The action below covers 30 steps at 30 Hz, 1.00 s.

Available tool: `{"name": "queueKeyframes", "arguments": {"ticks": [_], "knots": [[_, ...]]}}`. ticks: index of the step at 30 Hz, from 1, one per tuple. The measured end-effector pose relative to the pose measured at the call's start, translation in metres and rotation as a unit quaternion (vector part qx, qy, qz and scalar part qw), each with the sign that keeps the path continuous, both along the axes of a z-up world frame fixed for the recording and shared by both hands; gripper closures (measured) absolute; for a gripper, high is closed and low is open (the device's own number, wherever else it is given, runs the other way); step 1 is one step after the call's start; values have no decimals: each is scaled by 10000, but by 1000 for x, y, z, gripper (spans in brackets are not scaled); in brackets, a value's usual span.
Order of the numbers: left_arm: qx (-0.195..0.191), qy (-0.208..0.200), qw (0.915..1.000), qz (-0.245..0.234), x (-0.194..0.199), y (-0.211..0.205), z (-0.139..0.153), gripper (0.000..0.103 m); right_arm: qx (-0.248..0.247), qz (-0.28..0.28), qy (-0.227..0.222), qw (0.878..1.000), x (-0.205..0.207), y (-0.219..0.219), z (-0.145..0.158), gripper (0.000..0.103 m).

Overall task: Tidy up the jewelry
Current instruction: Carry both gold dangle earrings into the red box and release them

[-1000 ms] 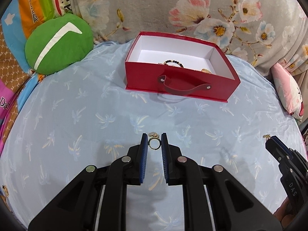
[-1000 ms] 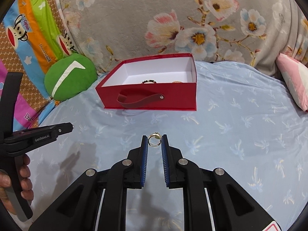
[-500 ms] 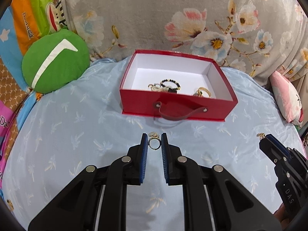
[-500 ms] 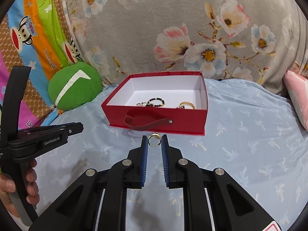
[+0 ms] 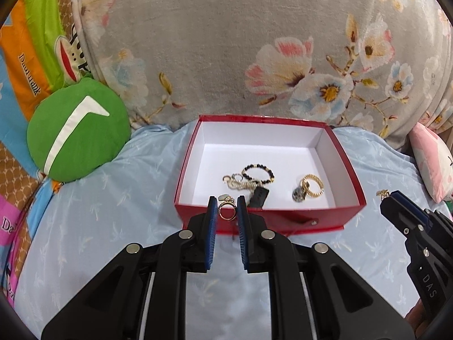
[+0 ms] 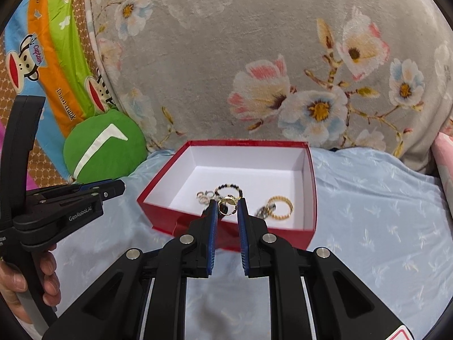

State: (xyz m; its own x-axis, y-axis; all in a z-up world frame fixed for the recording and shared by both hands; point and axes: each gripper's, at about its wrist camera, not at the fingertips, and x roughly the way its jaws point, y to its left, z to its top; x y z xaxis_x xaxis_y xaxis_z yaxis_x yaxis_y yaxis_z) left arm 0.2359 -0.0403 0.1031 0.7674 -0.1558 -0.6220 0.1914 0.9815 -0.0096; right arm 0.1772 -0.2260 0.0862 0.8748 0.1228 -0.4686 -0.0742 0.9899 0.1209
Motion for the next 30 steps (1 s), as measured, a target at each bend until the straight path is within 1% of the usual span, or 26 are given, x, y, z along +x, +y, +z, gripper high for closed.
{"name": "queueKeyframes", "arguments": {"ticks": [7, 12, 16, 21, 30], "knots": [[80, -94, 9999, 44, 44, -15, 5, 90, -130, 2, -138, 9998, 47, -1, 11, 89], [89, -144, 9998, 100, 74, -23, 9, 90, -42, 24, -142, 9999, 82, -5, 16, 89], [148, -142, 9997, 134, 96, -29, 7, 90, 36, 15, -115, 9999, 107, -10, 17, 89], [210, -76, 9996, 181, 120, -32, 0, 90, -5, 0, -79, 10000, 132, -12, 13, 89], [268, -64, 9994, 195, 141, -36, -4, 90, 2, 3, 25, 10000, 156, -14, 4, 89]]}}
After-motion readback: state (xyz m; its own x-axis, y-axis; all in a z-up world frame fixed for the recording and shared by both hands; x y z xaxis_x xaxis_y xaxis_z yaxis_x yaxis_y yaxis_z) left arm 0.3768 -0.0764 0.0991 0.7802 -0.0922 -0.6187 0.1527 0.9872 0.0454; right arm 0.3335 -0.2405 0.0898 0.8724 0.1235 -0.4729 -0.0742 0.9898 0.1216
